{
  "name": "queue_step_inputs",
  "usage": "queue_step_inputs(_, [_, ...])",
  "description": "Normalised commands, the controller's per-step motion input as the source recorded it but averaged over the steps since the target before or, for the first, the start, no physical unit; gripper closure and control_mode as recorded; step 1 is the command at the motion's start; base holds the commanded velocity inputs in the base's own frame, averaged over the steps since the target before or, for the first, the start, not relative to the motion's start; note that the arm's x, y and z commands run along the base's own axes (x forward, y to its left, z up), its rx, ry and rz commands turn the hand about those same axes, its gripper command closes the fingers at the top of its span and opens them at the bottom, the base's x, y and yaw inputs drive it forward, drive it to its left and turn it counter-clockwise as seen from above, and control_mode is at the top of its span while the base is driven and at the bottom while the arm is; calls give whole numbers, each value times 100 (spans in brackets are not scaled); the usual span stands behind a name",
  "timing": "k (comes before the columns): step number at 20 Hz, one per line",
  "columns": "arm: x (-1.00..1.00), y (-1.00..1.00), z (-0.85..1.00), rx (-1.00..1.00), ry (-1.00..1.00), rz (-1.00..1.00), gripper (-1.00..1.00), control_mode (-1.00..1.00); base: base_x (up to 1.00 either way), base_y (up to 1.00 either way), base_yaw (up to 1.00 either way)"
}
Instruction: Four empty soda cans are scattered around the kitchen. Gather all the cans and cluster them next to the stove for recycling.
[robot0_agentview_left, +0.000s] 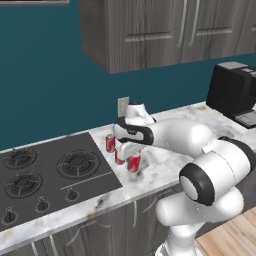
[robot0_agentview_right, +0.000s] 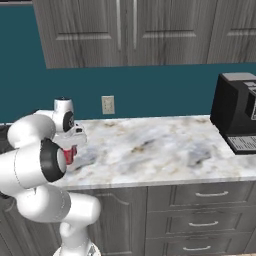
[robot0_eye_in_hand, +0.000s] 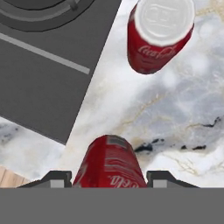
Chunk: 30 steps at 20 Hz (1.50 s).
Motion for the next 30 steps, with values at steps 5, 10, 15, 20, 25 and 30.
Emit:
queue_step_inputs(5, [25,8,-12,0,0,0,100,-100,0,0,0])
queue_step_inputs(10, [20,2,-16,0,0,0,100,-100,0,0,0])
queue_step_inputs(15, [20,5,-20,0,0,0,100,-100,0,0,0])
queue_step_inputs(20, [10,10,-22,0,0,0,100,-100,0,0,0])
queue_step_inputs(25, [6,5,-21,0,0,0,100,-100,0,0,0])
queue_step_inputs(30, [6,4,-20,0,0,0,100,-100,0,0,0])
